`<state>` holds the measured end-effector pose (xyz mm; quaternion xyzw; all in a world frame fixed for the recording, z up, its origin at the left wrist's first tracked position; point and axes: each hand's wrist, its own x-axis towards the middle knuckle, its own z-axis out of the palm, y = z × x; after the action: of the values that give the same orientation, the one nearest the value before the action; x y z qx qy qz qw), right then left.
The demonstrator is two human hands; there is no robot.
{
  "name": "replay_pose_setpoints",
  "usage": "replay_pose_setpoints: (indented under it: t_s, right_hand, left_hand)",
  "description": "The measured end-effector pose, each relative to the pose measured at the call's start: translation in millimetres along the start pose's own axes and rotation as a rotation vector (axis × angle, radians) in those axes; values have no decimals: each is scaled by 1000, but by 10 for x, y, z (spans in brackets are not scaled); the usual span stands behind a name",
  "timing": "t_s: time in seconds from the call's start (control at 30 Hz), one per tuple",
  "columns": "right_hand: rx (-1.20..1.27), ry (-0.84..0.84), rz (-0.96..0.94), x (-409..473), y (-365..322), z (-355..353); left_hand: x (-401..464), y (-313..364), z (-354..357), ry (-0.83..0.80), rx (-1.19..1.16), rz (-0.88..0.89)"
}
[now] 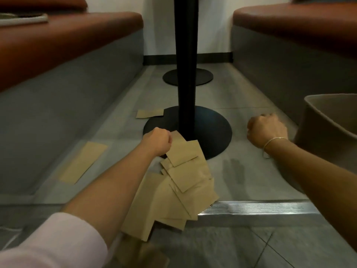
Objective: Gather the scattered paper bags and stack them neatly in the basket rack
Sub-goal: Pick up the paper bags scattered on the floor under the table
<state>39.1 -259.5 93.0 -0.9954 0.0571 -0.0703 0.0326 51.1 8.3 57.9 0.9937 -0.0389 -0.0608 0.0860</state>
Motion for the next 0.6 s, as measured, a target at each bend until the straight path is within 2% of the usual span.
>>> replay_pose_setpoints:
  t_s: [0.13, 0.33, 0.6]
  right_hand:
    - [-31, -93, -86, -53, -350, 419]
    - [-43, -213, -252, -81, -843, 938]
    - [-49, -325, -375, 0, -1353, 1533]
  left_hand:
    - [-8, -392, 170, -41, 45, -68]
    - [24, -901, 472, -108, -24, -199]
    - [173, -1150, 842, -159, -44, -248]
